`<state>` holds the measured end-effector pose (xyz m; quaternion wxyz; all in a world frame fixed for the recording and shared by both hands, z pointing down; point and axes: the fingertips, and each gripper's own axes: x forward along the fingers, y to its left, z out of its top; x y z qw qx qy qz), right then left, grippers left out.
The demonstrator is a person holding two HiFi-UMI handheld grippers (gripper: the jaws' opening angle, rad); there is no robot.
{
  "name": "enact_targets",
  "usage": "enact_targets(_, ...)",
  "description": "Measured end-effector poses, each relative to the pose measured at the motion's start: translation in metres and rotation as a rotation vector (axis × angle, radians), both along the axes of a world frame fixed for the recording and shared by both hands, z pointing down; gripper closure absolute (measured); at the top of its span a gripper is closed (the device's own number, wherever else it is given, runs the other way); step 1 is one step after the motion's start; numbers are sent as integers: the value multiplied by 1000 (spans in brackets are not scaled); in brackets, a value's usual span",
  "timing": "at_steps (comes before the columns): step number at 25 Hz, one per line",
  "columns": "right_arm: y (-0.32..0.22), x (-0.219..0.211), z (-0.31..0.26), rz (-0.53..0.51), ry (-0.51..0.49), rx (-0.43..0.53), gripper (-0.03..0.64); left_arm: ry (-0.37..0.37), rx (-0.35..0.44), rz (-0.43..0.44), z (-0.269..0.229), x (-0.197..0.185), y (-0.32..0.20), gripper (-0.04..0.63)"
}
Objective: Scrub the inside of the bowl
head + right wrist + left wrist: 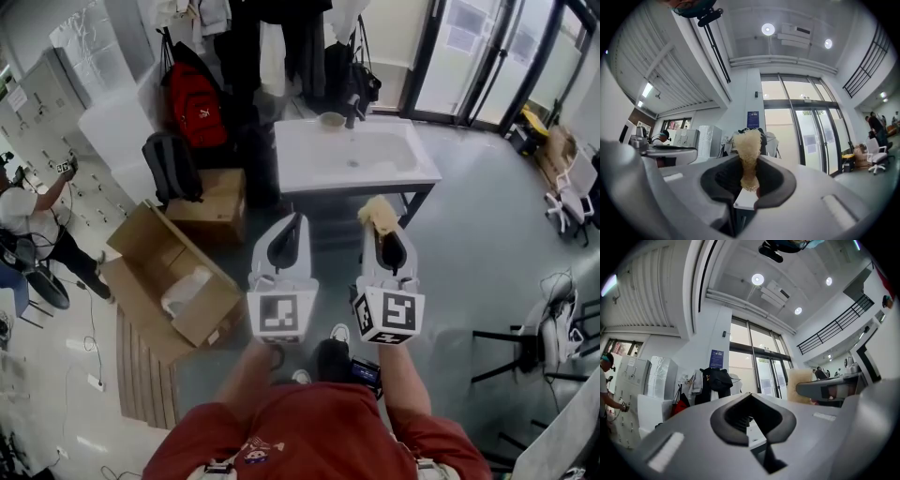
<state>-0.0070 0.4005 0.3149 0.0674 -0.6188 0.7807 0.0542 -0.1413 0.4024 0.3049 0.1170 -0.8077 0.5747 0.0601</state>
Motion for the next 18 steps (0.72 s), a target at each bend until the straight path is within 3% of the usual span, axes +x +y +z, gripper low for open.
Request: enact_targets(18,-153,84,-13,3,-15,32,540,-24,-5,3,-4,92,-157,590)
